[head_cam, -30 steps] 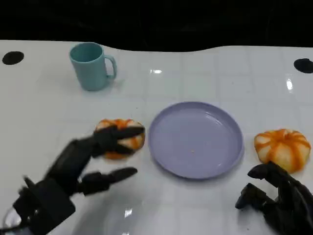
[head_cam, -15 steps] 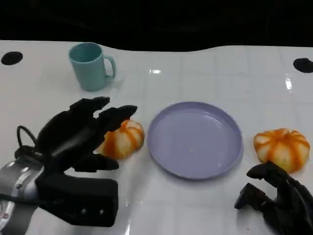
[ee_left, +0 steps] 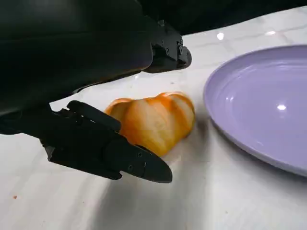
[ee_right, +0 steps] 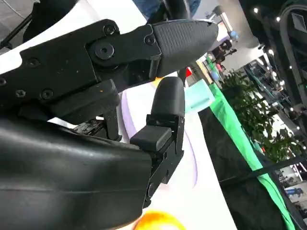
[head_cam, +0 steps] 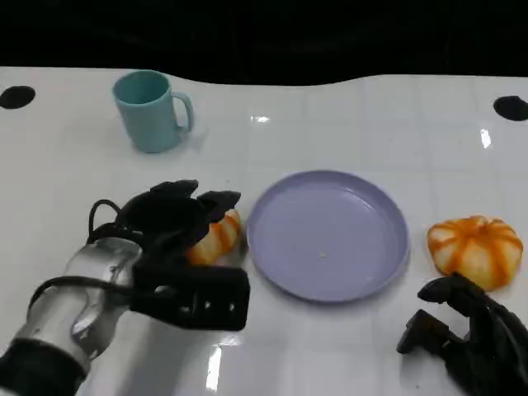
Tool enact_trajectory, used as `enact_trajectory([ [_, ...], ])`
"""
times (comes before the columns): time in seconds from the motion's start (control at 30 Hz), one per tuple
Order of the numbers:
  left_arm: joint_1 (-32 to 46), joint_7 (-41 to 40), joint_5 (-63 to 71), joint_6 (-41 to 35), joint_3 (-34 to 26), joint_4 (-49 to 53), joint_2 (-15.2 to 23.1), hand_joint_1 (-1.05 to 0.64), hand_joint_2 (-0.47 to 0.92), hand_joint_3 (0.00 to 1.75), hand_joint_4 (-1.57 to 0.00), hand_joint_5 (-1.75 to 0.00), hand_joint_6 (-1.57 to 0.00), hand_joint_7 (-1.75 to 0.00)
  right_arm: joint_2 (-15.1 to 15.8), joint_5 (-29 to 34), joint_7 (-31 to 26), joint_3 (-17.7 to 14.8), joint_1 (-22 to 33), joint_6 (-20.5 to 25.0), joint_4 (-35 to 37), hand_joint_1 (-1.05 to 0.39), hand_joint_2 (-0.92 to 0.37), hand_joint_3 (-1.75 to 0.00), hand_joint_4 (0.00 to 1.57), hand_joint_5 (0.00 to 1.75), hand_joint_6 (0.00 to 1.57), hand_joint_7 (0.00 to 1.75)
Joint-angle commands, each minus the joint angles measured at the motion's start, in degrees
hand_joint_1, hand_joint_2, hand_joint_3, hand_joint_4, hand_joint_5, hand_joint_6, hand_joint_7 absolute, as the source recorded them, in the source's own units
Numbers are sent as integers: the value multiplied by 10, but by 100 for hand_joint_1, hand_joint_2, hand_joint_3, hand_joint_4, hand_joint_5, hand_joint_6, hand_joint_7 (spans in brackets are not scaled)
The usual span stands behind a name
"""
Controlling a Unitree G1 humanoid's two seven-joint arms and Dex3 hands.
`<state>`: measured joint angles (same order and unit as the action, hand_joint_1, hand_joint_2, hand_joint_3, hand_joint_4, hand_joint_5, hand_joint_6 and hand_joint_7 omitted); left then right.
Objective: Grasp the bread from the table and place it into the plate.
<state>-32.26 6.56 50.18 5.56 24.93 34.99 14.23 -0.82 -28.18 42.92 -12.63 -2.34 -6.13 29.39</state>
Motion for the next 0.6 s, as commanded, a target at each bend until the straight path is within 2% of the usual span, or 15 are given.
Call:
enact_trajectory([
  [0.03, -52, -58, 2, -22, 26, 114, -24, -44, 79, 0, -1, -1, -12, 0, 7, 0, -6, -4, 5, 0, -10, -53, -92, -19, 70, 146, 62, 115],
  [0.3, -114, -102, -19, -25, 58, 267, -64, -45, 79, 0, -1, 0, -13, -1, 12, -5, 6, -5, 3, 3, -5, -52, -92, -20, 68, 148, 59, 117],
  [0.53, -139, -120, -35, -15, 74, 326, -78, -48, 79, 0, -1, -1, -13, 0, 11, 2, -1, -5, 6, -4, -8, -53, -92, -20, 70, 143, 61, 114],
  [0.6, -147, -121, -42, -3, 76, 350, -81, -43, 83, 2, -8, -4, -17, -2, 9, 0, -4, -4, 8, 2, -13, -54, -92, -19, 71, 142, 62, 113],
])
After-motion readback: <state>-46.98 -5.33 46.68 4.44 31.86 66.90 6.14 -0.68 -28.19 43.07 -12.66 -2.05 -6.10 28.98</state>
